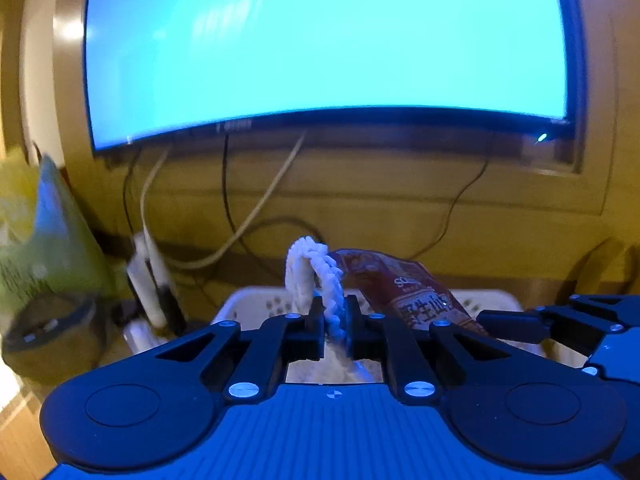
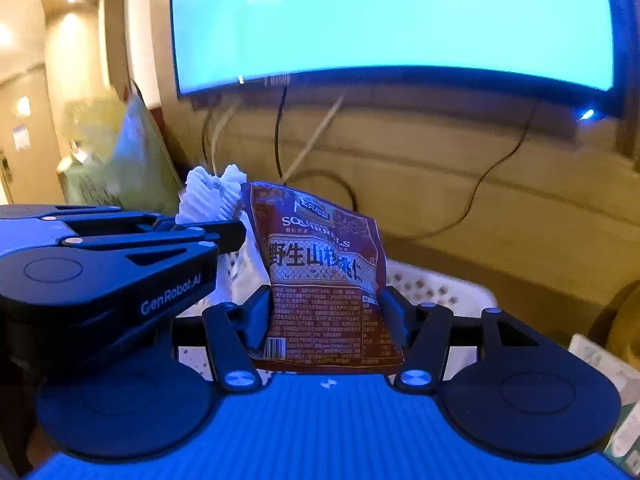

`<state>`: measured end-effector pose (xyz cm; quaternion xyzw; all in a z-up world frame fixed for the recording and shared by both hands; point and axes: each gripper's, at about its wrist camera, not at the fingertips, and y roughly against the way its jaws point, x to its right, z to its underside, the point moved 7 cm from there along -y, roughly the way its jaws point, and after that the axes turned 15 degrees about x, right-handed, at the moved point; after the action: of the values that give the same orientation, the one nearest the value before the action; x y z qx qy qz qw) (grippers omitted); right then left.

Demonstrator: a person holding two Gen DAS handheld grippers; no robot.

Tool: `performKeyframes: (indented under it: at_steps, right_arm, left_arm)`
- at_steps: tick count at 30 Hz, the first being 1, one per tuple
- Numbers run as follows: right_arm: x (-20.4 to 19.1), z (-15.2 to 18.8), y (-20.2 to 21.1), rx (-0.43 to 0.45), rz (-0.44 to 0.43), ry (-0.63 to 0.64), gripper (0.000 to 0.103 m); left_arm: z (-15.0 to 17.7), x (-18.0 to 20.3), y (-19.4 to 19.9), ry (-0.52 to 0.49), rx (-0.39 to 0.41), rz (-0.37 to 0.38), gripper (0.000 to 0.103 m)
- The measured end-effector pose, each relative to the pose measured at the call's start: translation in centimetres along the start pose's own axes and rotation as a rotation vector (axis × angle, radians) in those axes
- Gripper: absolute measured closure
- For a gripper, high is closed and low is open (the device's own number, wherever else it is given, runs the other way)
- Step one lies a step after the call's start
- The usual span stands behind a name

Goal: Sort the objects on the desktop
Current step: 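Carry both items over the white basket and open both tools to drop them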

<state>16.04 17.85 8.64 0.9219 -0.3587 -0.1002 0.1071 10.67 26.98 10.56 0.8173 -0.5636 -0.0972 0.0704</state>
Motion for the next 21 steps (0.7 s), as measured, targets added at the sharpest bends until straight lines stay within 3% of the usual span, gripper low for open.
performKeyframes:
  at_steps: [9, 14, 21]
  right_arm:
    - [-2.3, 3.2, -4.6, -0.142, 0.072, 0.015, 0.039]
    - [-2.5, 4.3, -6.7, -0.241, 0.135, 0.027, 0.039]
    - [-2.2, 6.6, -8.9, -0.402, 0.181, -0.012, 0.037]
  left_arm:
    - [4.0, -4.3, -4.5, 0.026, -0.126, 0.065, 0.092]
    - [5.8, -4.8, -6.4, 0.013, -0.211, 0.096, 0.075]
    - [8.0, -4.7, -8.5, -0.012, -0.339, 0.100, 0.074]
